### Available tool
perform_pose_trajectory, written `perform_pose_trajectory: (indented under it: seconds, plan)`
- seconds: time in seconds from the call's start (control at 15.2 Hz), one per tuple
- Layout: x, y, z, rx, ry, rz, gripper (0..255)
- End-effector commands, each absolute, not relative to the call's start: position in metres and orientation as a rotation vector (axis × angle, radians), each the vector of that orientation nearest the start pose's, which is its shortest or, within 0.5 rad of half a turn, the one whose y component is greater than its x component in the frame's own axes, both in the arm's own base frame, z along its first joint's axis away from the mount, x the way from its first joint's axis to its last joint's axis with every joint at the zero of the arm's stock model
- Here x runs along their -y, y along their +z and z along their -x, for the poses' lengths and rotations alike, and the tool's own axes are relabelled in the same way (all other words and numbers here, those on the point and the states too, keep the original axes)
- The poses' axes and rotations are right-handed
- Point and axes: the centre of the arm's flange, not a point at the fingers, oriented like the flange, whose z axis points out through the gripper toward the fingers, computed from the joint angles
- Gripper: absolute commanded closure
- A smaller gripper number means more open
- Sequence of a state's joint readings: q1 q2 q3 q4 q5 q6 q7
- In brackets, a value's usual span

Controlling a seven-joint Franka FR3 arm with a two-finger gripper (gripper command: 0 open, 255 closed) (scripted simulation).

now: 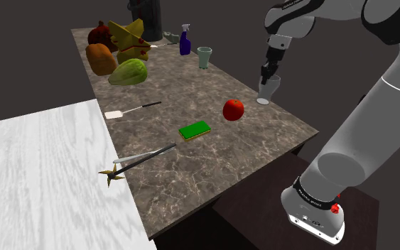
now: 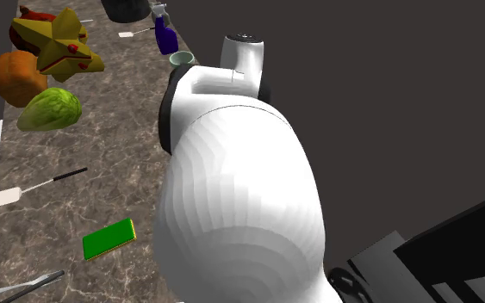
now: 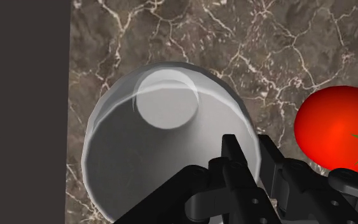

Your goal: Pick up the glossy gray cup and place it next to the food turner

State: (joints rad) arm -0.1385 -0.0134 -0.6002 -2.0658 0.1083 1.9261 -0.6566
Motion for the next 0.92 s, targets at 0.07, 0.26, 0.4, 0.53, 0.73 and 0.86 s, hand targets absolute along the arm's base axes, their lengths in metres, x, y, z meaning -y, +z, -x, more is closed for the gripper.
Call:
perform_pose_trajectory:
  seconds: [0.07,0.26,0.4,0.53,0.73,0.86]
  plan:
    - [0.352,0.443,-0.397,-0.187,0.045,2.971,255]
    - [0.352,0.459,-0.397,-0.187,0.045,2.971,255]
    - [0.352,0.47,-0.397,-0.187,0.045,2.971,255]
    - [0.352,0.48,-0.397,-0.187,0.045,2.971,255]
    - [0.352,0.496,-0.397,-0.187,0.045,2.971,255]
    - [0.352,0.507,-0.397,-0.187,0.045,2.971,255]
